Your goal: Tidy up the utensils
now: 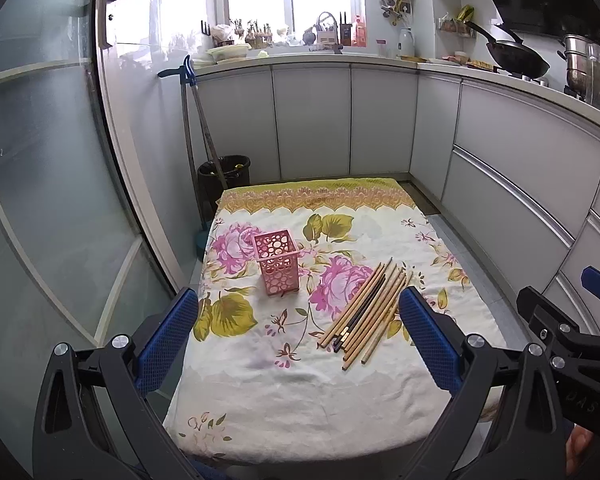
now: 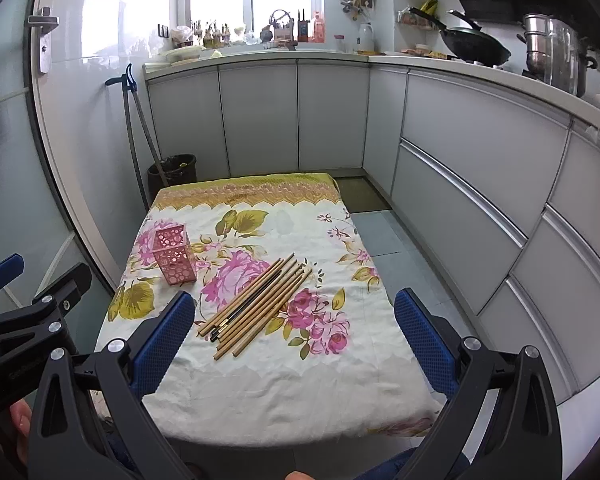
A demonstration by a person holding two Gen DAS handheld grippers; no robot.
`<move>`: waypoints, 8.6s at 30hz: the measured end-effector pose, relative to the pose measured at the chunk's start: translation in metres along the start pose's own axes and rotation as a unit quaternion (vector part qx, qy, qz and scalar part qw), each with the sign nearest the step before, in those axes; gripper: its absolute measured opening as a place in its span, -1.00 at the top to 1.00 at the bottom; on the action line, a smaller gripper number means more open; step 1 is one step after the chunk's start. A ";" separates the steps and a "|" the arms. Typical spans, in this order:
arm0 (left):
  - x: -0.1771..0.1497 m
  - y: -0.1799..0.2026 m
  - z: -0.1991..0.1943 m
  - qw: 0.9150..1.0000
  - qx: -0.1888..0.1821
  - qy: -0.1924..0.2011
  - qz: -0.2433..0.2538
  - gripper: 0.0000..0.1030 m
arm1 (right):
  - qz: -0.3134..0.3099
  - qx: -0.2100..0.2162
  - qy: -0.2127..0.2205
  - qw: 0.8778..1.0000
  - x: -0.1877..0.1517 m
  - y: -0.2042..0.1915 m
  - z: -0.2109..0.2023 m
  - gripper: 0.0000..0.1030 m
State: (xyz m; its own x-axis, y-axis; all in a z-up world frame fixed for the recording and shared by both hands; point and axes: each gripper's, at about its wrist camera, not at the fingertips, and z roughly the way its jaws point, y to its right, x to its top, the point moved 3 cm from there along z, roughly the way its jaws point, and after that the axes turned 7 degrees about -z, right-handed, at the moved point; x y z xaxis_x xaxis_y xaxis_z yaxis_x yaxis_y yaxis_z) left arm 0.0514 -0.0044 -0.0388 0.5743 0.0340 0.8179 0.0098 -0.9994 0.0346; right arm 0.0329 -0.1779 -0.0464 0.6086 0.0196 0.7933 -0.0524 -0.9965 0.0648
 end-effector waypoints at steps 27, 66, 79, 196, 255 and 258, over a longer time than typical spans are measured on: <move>0.015 0.068 0.215 0.972 -0.100 -0.202 0.060 -0.62 | 0.158 0.101 -0.208 0.960 -0.026 0.076 0.243 -0.88; -0.044 0.116 0.410 0.922 -0.086 -0.341 0.159 0.77 | 0.159 0.148 -0.232 0.948 -0.037 0.069 0.309 -0.29; -0.010 0.104 0.353 0.958 -0.113 -0.232 0.124 0.89 | 0.192 0.186 -0.251 0.931 -0.047 0.063 0.323 0.14; 0.092 -0.147 0.231 0.977 -0.002 -0.062 -0.202 -0.45 | 0.018 0.241 0.099 0.965 0.150 -0.165 0.297 0.87; -0.041 0.113 0.395 0.939 -0.133 -0.315 0.044 0.64 | 0.210 0.140 -0.199 0.947 -0.005 0.083 0.295 0.05; -0.043 0.112 0.401 0.938 -0.131 -0.317 0.039 0.76 | 0.215 0.140 -0.201 0.946 -0.006 0.084 0.296 0.05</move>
State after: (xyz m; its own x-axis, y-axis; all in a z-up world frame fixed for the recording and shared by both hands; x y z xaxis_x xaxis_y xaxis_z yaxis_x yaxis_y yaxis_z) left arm 0.3563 -0.1229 -0.3004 0.9375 -0.1368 0.3201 -0.2071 -0.9583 0.1971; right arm 0.2590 -0.2854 -0.2245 0.8334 -0.3679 0.4124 -0.1857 -0.8892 -0.4181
